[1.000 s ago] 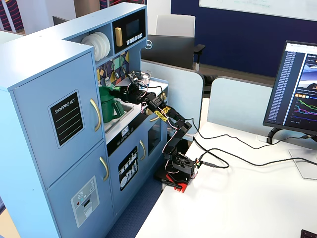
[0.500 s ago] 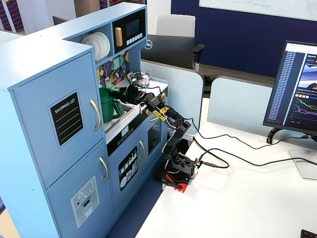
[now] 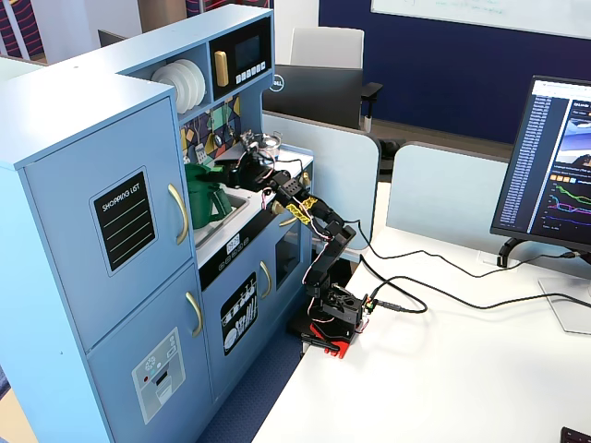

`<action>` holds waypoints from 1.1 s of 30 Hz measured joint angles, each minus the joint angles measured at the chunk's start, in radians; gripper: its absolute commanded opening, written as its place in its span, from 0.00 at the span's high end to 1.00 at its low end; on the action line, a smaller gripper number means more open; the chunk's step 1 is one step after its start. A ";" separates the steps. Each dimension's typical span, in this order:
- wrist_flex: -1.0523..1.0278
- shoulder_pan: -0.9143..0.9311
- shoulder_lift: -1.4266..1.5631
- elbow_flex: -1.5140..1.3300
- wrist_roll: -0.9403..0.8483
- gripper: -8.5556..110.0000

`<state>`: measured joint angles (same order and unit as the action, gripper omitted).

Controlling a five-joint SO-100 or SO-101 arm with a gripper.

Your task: Pick up the lid from the counter and put it on the green recipient

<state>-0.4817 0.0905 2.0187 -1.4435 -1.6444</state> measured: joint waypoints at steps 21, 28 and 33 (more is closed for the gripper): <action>-0.612 -0.002 0.963 -1.023 0.021 0.93; -0.733 -0.049 1.109 -1.407 0.133 0.93; -0.851 -0.077 1.152 -1.514 0.160 0.92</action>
<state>-1.3330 0.0138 3.1707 -2.9575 -1.4849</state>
